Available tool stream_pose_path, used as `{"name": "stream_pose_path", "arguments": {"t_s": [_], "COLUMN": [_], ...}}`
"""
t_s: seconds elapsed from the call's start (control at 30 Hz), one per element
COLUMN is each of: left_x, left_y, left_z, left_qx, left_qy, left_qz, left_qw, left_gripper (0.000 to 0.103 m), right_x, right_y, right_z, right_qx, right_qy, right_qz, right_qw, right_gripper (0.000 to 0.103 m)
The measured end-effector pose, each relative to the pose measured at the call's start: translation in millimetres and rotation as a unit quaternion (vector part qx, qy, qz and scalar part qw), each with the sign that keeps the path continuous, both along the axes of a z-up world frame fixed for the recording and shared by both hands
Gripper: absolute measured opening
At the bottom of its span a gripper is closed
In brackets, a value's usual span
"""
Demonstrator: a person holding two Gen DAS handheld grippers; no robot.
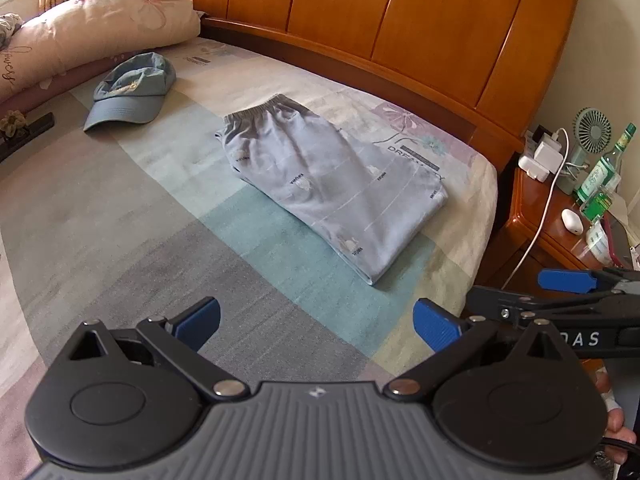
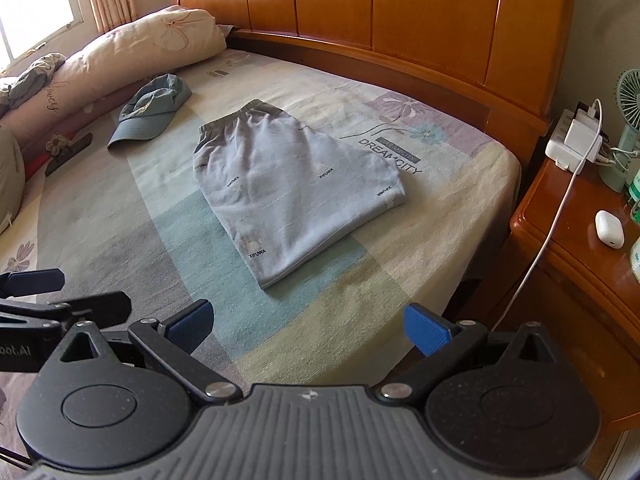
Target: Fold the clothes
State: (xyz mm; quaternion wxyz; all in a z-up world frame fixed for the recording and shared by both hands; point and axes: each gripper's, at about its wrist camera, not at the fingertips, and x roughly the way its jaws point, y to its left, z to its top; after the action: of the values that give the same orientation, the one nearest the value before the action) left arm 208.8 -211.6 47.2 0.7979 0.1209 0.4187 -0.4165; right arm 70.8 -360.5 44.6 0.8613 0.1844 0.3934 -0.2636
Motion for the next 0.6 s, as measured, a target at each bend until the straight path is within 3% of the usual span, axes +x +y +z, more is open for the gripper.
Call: {"name": "stream_pose_path", "arguments": {"t_s": [0.6], "left_x": [-4.0], "left_y": [-2.2], "left_z": [-1.2], "left_qx": [0.001], "left_qy": [0.005], "left_qz": [0.007], "left_qw": [1.0000], "left_gripper": [0.102], "right_x": [-1.0], "right_y": [-2.5], "right_z": [1.5], "right_qx": [-0.008], "right_qy": [0.003], "right_qz": [0.011], "right_qw": [1.000], "right_gripper": [0.103]}}
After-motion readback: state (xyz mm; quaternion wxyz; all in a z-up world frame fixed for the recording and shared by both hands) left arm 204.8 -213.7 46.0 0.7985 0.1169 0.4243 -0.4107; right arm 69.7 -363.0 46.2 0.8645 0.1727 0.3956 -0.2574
